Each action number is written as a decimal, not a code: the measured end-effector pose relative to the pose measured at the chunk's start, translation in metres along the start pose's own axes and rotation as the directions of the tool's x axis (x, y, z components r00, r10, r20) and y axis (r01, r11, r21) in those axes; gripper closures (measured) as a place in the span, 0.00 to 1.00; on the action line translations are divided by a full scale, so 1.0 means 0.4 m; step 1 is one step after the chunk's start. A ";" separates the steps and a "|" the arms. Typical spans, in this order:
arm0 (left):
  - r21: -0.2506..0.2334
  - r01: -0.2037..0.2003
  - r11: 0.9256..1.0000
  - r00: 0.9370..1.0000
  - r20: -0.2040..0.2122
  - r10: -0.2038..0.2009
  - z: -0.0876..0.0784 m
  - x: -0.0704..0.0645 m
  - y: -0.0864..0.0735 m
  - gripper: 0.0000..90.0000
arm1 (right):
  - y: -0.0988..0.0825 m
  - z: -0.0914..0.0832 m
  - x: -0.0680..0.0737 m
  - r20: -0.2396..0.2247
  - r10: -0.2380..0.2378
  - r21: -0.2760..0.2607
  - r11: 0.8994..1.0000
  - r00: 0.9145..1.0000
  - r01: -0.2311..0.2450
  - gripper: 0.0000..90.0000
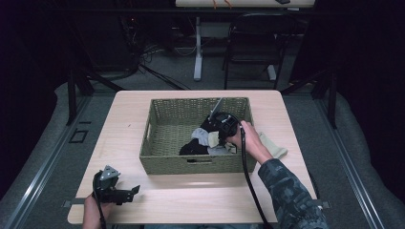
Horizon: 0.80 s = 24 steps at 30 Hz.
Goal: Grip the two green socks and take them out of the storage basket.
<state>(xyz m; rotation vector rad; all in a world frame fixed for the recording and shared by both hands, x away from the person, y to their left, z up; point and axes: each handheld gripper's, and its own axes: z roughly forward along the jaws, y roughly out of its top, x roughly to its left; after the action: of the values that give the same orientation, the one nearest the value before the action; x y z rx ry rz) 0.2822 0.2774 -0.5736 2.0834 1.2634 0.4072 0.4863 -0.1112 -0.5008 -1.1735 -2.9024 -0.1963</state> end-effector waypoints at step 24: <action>-0.002 -0.007 1.000 1.000 -0.006 0.007 0.000 -0.001 0.001 0.00 | -0.034 -0.198 0.013 0.025 -0.011 -0.171 0.985 1.000 0.015 0.92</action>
<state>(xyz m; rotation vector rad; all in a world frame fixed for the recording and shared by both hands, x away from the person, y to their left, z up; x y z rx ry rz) 0.2822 0.2771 -0.5734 2.0868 1.2588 0.4178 0.4696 -0.1265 -0.4235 -1.1861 -2.9655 -0.4425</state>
